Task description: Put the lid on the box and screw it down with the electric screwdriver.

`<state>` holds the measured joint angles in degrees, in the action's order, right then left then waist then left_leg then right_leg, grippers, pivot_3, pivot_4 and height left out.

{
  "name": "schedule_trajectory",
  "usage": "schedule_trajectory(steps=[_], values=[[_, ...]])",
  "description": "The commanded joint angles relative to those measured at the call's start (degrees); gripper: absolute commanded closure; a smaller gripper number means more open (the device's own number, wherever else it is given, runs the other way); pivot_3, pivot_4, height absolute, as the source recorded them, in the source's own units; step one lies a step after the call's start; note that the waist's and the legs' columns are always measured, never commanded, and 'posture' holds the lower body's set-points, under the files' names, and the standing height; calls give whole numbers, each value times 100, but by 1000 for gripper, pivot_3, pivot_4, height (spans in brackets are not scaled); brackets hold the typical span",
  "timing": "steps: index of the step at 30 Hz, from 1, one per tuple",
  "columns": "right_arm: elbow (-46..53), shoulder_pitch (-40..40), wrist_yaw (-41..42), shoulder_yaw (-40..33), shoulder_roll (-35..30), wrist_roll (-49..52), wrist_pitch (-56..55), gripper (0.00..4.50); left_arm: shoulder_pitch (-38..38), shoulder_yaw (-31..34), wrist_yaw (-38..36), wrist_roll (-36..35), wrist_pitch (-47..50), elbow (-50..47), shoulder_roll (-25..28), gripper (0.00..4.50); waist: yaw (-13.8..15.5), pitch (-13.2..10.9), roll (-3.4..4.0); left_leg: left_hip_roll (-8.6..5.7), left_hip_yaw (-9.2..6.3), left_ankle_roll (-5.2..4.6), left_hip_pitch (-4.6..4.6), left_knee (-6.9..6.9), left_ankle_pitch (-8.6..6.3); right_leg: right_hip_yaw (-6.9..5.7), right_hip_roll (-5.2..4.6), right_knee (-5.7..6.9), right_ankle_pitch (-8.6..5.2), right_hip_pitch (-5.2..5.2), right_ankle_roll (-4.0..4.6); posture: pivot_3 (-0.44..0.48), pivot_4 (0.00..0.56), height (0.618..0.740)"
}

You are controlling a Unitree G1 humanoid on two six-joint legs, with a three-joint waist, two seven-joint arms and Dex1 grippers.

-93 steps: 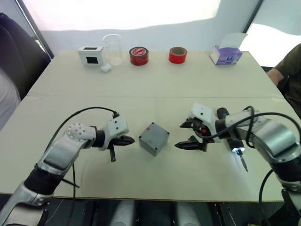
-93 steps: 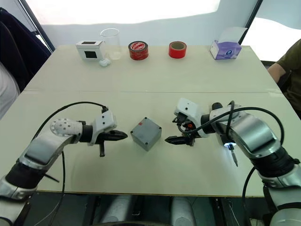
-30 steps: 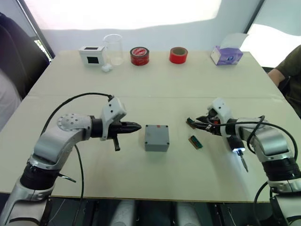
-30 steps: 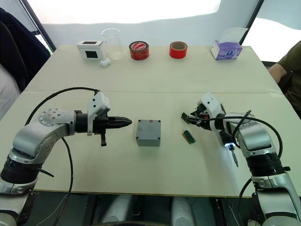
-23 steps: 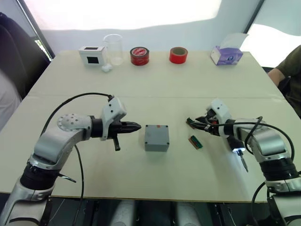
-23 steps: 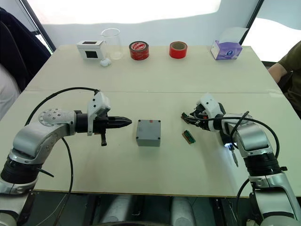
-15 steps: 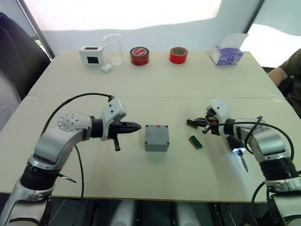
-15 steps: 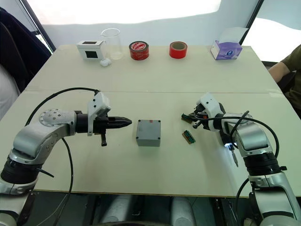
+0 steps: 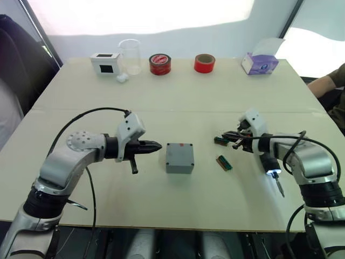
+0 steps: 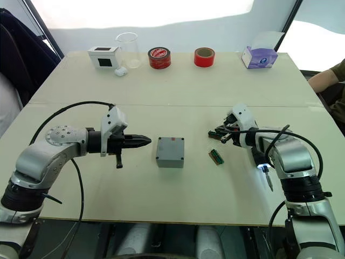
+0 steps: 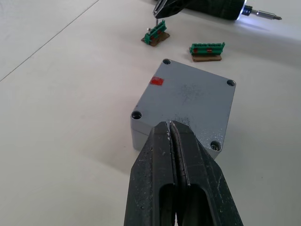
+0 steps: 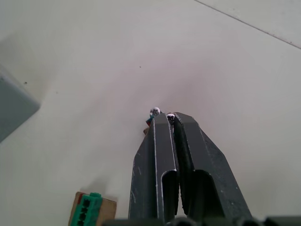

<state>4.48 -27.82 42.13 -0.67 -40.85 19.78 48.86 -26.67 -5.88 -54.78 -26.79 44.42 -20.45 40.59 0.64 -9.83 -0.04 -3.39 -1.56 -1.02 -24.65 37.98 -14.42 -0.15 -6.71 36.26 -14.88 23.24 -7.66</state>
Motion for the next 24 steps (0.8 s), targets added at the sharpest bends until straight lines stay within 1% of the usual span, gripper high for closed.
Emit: schedule_trajectory(steps=[1,5,7,10,14,24], values=[[688,-204,-62,-303,-118,226,255,4455,-8,56,-35,-17,-124,-67,71,4500,-3,0,0,0,0,0,0,0,0,0,0,0,0,0,0,0,150,740],[1342,-352,106,-184,19,640,515,4455,-5,92,-104,-35,-138,-44,129,4500,-9,0,0,0,-1,-1,0,0,0,0,1,0,0,1,0,0,150,740],[1477,-394,116,-115,104,748,573,4455,-11,98,-119,-46,-136,-38,148,4500,-11,0,0,2,-1,-1,0,0,-1,0,2,0,0,2,0,0,150,740],[1706,-485,63,134,404,906,650,4455,16,144,-170,-98,-94,-92,225,4500,-5,0,0,2,-1,-1,0,0,-1,0,2,0,0,0,0,0,150,740],[1717,-390,74,507,494,761,493,4455,75,204,-150,-149,-40,-179,291,4500,-1,0,0,1,-2,-1,0,0,-1,0,1,0,0,1,0,0,150,740],[1665,-231,96,720,445,674,379,4455,209,219,-15,-232,-7,-317,307,4500,-6,0,0,0,-2,-1,0,0,-1,0,1,1,0,1,0,0,150,740]])
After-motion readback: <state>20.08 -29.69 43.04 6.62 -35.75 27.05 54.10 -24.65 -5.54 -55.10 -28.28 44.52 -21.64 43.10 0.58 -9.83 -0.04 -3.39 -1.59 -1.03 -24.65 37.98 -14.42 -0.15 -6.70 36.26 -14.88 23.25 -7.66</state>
